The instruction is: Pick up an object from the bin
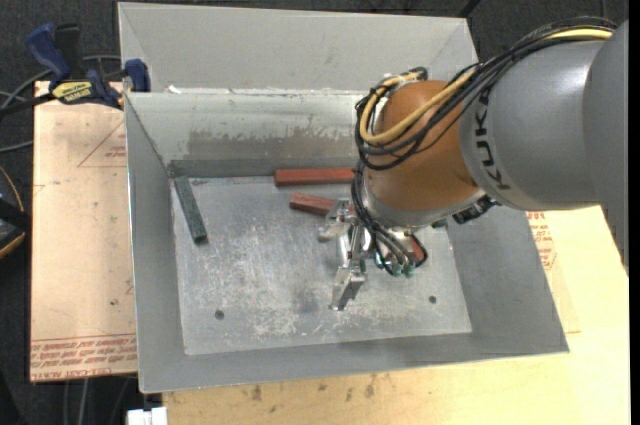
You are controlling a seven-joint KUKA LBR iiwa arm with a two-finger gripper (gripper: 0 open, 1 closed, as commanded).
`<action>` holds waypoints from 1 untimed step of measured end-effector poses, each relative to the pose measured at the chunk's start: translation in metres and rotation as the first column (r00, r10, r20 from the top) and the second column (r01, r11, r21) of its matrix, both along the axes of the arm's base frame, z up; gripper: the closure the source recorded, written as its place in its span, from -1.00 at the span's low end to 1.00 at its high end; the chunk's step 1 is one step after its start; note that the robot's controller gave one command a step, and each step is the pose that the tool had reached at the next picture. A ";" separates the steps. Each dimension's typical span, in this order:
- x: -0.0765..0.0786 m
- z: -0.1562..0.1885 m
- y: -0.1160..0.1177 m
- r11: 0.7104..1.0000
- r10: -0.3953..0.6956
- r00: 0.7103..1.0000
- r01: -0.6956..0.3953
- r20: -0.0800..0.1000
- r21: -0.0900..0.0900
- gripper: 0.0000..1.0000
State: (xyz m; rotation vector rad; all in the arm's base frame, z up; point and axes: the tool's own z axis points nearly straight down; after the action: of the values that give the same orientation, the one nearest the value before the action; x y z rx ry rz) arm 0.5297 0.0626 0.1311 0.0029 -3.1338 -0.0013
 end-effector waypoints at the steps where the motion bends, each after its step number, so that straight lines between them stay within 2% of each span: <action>1: 0.002 0.004 0.000 1.000 -0.002 1.000 0.002 0.008 0.001 -1.00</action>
Offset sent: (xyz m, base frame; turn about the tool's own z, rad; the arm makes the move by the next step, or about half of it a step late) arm 0.0519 -0.0997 -0.0611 -0.0913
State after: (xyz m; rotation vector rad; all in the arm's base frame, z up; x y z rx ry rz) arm 0.5317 0.0625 0.1352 0.0002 -3.1414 -0.0023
